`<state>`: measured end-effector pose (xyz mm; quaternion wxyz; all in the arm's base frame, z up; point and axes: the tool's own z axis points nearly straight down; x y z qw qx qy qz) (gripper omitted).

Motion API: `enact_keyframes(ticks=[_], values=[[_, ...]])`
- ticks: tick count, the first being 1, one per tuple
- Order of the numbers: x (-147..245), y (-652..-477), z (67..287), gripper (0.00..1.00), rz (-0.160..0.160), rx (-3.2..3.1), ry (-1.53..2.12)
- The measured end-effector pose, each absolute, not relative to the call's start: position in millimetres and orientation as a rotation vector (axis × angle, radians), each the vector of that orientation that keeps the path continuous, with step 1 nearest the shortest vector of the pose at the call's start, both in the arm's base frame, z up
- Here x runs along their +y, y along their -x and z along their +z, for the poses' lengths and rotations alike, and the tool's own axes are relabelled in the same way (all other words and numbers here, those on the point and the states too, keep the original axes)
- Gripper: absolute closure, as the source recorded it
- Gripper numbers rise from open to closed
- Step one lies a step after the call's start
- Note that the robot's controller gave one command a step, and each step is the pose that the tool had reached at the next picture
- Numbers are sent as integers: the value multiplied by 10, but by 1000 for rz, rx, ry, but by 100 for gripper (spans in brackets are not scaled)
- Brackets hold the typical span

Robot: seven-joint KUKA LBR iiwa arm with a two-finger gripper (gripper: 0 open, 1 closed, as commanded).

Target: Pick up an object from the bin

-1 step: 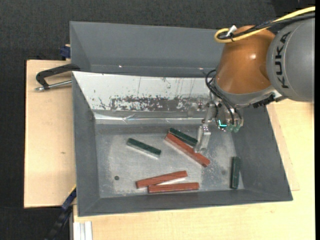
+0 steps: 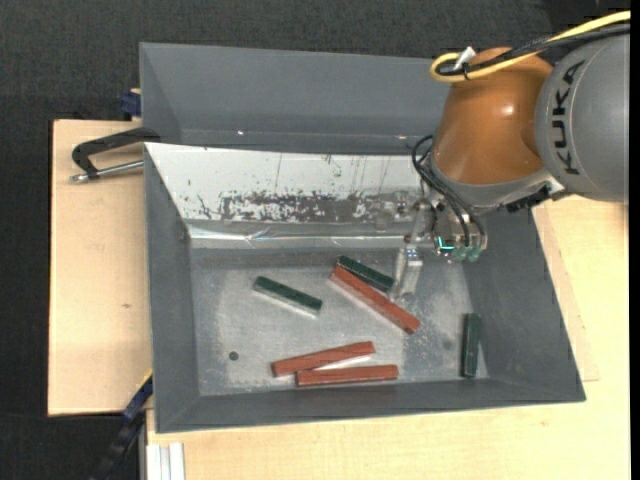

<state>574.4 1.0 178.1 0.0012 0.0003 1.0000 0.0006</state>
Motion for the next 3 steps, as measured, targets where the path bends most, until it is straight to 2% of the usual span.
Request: enact_keyframes(ticks=[1, 2, 3], values=[[-64, -5757, 1397, 0, 3, 3132, -100], [44, -5541, 706, 100, 2, 3126, -297], [44, -5541, 706, 100, 2, 3126, -297]])
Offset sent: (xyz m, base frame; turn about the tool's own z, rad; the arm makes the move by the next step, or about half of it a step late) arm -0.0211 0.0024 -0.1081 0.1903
